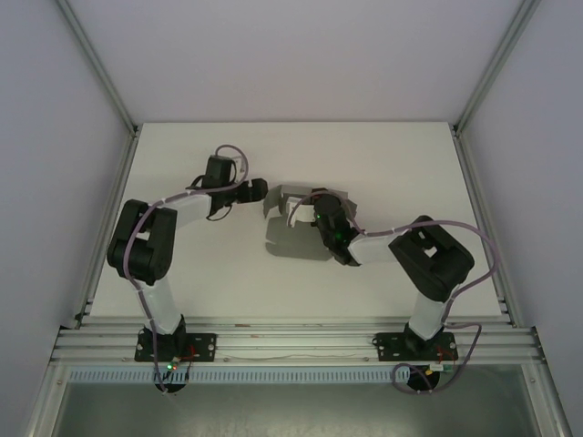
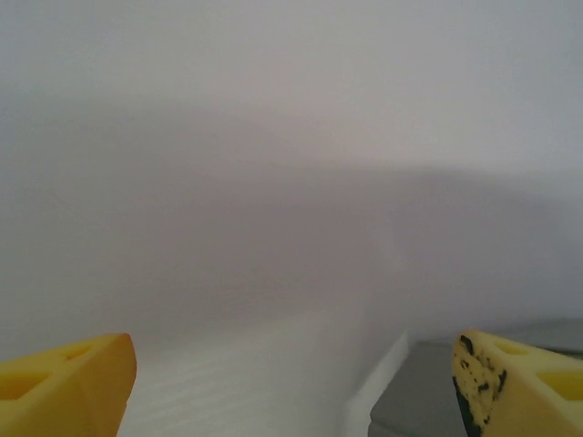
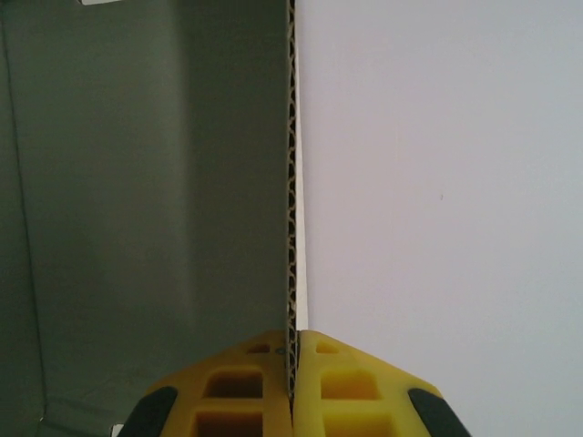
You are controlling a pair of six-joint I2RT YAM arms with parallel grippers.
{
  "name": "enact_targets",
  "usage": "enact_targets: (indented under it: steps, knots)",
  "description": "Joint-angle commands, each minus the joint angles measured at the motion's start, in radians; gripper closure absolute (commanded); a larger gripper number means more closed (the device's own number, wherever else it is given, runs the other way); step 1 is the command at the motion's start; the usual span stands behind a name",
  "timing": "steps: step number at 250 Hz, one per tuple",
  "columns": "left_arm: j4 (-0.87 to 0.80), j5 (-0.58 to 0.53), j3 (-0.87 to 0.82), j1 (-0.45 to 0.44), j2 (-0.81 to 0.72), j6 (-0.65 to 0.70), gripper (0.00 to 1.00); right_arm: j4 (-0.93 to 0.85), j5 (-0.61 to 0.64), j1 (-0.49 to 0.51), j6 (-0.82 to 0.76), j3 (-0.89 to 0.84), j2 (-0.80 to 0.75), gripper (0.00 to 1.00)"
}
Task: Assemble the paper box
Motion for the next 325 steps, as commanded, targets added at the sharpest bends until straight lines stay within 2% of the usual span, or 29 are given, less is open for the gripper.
enact_targets:
  steps: [1, 71, 167, 200, 262, 325]
  knots:
    - [0.065, 0.038, -0.045, -0.031, -0.013, 0.038, 0.14, -0.013, 0.038, 0.008, 0.023, 0.008, 0.032, 1.0]
    - [0.146, -0.007, -0.114, -0.105, -0.028, 0.042, 0.19, -0.034, 0.032, 0.009, 0.054, -0.001, 0.023, 1.0]
    - [0.338, -0.012, -0.276, -0.124, -0.111, 0.114, 0.2, -0.096, 0.033, 0.009, 0.084, 0.001, -0.011, 1.0]
    - [0.391, 0.01, -0.264, -0.125, -0.098, 0.144, 0.21, -0.123, 0.024, 0.01, 0.098, 0.006, -0.021, 1.0]
    - [0.439, 0.131, -0.221, -0.141, -0.03, 0.185, 0.27, -0.162, 0.026, 0.012, 0.116, 0.016, -0.026, 1.0]
    - [0.507, 0.054, -0.222, -0.165, 0.003, 0.184, 0.31, -0.195, 0.016, 0.012, 0.143, 0.024, -0.031, 1.0]
